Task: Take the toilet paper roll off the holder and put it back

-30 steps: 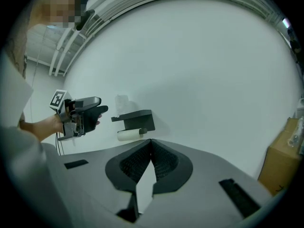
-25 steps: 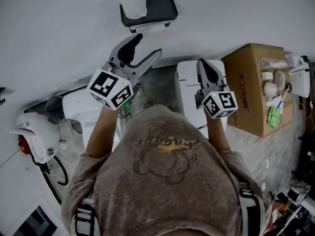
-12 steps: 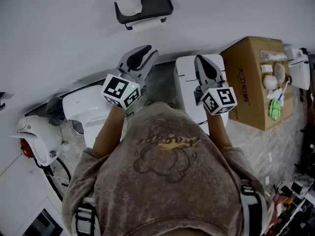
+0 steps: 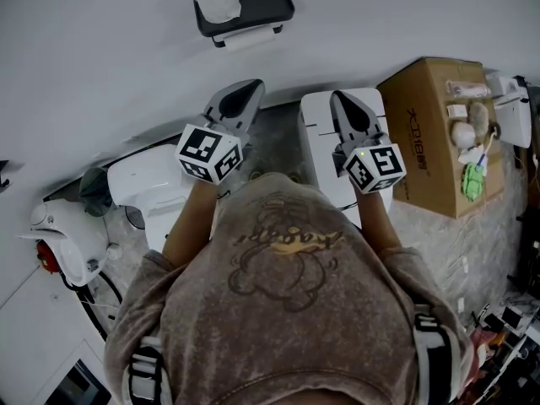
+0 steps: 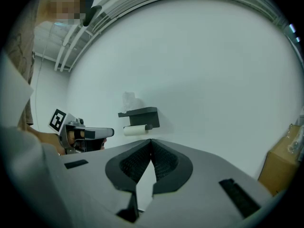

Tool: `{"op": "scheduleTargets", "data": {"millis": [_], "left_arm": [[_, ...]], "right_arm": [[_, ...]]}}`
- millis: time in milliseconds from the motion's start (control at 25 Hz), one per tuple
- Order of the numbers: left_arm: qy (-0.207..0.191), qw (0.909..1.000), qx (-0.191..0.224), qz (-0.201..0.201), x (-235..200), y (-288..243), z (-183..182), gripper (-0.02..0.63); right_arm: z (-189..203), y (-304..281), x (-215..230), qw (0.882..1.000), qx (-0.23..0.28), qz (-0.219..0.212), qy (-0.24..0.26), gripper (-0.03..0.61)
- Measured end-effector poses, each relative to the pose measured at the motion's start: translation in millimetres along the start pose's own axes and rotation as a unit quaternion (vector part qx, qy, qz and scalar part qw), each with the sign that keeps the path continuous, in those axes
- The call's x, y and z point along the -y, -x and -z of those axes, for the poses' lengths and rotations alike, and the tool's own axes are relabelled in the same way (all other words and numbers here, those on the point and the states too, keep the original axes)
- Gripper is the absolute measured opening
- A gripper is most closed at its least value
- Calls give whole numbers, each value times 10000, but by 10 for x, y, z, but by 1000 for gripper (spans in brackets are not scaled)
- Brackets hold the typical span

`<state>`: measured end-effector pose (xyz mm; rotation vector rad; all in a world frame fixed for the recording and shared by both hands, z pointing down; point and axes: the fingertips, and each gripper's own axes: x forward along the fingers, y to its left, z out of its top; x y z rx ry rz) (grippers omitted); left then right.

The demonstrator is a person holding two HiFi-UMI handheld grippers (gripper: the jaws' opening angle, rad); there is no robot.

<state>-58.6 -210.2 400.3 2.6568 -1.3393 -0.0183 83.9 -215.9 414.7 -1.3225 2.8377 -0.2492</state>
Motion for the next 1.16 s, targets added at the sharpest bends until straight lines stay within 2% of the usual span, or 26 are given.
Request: {"op": "scheduleTargets", "data": {"millis": [1160], "left_arm": [[177, 9997, 0, 149, 95, 58, 71, 18]], "right_arm": [[-20, -72, -200, 9968, -157, -686, 377, -2]]}}
